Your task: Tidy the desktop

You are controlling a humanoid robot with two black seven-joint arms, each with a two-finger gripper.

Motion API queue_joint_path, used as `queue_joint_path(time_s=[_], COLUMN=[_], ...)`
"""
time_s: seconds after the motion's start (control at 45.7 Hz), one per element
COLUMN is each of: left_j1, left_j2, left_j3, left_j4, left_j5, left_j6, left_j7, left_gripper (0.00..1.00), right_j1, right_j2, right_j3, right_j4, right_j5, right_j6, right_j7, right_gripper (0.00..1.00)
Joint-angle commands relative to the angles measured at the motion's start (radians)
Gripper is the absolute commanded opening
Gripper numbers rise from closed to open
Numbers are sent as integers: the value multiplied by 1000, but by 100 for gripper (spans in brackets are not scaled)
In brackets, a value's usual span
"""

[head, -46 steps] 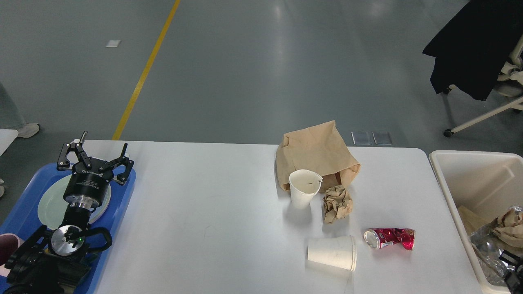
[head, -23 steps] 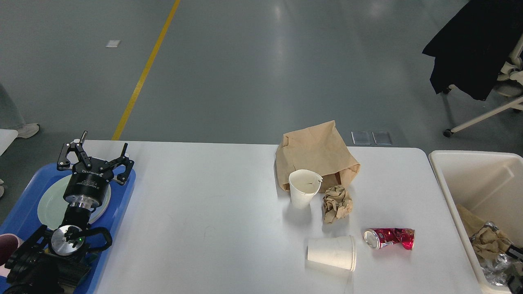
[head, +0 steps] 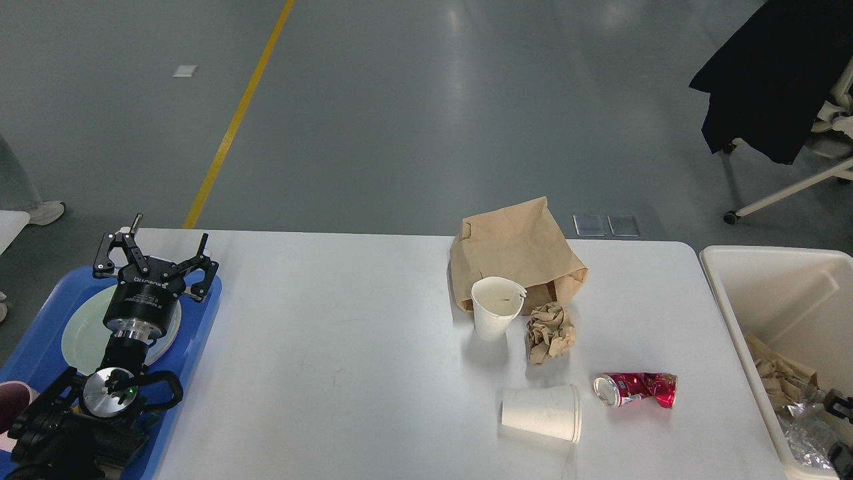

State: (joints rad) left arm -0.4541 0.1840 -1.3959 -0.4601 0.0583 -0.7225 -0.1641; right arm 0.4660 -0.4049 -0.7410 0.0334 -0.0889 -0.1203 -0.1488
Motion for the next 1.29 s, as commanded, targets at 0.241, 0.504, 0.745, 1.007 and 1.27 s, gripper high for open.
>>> queue_joint_path(time_s=[0.241,0.504,0.745,1.007,1.27], left_j1=[0,0,0,2,2], left_j2=[0,0,0,0,0], left_j3=[0,0,0,0,-2], left_j4=[0,0,0,0,1], left_j5=[0,0,0,0,0], left_j6=[0,0,-2,0,0], left_j7=[0,0,0,0,0], left_gripper=[96,96,96,96,96], right_j1=[115,581,1192,1666,1942], right_j2=[-49,-255,-197,17,81], right_j3=[-37,-230,-538,-569,-534], right_j4=[78,546,1038,1293,1591], right_j5=[-21,-225,-287,-275,-132], right_j6=[30,315,459,873,919], right_j7=[-18,-31,-101,-127,-120], right_gripper=[100,100,100,100,100])
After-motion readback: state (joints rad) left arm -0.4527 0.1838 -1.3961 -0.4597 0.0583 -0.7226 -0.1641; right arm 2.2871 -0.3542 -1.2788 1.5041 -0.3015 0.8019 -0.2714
